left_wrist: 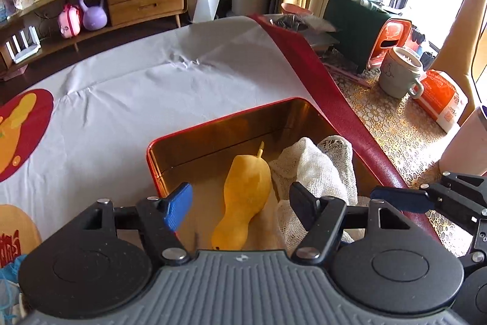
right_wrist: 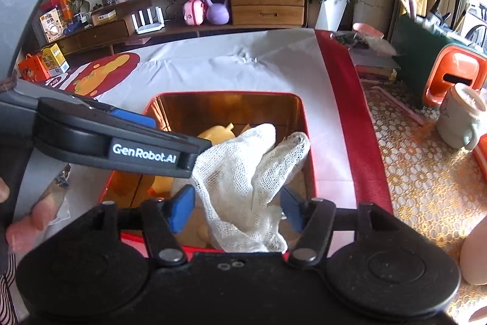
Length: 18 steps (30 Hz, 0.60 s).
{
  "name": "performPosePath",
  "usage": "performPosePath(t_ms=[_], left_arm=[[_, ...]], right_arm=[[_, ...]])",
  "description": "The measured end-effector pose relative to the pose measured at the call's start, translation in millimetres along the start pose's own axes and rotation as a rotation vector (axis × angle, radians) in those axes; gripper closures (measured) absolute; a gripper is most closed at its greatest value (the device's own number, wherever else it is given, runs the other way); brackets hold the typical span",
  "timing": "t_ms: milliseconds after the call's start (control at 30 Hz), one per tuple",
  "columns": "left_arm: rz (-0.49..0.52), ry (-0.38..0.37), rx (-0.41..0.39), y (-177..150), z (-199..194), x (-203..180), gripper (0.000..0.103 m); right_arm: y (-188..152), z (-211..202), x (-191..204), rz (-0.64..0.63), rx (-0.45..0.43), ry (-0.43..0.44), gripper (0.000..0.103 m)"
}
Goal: Organize soft objects
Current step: 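Lower the duck and cloth into the red tin and open both tools, then withdraw both tools from the tin toward the remaining pile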
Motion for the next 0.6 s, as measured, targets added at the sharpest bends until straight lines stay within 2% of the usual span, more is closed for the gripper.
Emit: performPosePath(t_ms=[133, 367, 600], left_arm=[[0.033, 0.013, -0.019, -1, -15, -2, 0.033], [0.024, 0.016, -0.048, -7, -41, 4, 0.033], [0.037, 0.005, -0.073, -23, -80, 12, 0.033]], right_arm=[[1, -13, 0, 0.005, -0.020, -0.011, 0.033], [1, -37, 1, 0.038, -0.046, -0.015, 0.025], [-2, -64, 11, 0.052, -0.075, 0.003, 0.023]])
Point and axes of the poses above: each gripper's, at about its wrist camera, not at the fingertips, and z roughly the way its jaws point, x to its left, y to its top, the point moved 4 cm from there along z, roughly the way its jaws point, and after that the axes turned 6 degrees about -y, right-handed, at the moved point
